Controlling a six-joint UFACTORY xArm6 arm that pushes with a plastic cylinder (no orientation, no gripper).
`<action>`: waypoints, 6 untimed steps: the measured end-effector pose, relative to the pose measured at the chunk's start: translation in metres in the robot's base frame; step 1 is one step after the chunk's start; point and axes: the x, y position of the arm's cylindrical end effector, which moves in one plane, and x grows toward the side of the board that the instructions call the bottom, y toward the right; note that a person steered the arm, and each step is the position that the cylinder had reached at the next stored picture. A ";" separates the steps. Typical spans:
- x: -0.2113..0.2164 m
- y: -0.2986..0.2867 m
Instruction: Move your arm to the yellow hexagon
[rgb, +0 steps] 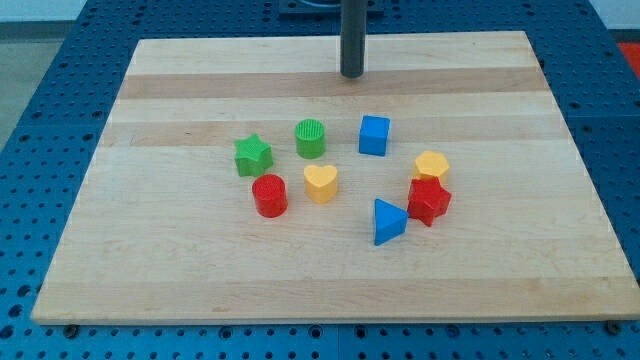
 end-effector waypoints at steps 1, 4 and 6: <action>0.000 0.000; 0.111 -0.024; 0.114 -0.066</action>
